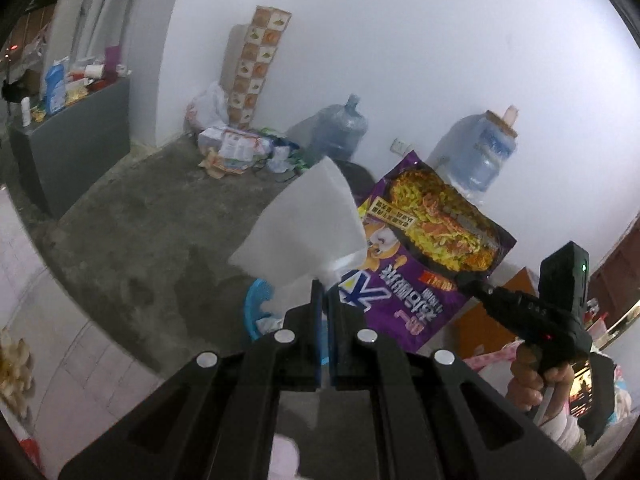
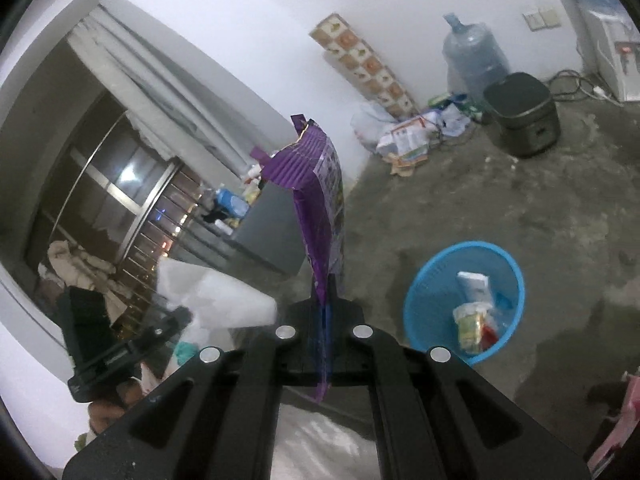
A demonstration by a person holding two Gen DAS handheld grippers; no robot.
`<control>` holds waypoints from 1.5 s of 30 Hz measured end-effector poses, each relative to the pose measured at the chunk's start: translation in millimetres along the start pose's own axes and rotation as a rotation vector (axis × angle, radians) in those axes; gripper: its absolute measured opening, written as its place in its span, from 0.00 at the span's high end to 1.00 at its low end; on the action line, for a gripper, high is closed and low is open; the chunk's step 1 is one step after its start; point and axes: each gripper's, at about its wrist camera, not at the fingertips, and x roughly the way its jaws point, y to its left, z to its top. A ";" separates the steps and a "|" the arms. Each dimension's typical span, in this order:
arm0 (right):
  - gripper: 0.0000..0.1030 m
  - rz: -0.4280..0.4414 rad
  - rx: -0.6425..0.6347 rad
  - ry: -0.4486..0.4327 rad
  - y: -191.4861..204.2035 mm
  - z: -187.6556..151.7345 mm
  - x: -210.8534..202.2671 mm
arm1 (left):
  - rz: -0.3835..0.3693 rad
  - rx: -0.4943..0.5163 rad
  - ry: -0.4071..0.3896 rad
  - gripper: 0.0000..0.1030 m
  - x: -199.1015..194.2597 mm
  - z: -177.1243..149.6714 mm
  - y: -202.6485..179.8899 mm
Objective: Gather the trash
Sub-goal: 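Carry the tissue and purple bag over the blue wastebasket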
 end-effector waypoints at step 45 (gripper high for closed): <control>1.00 -0.278 -0.067 -0.046 -59.1 17.4 4.4 | -0.066 -0.043 0.222 0.98 75.1 21.3 -2.0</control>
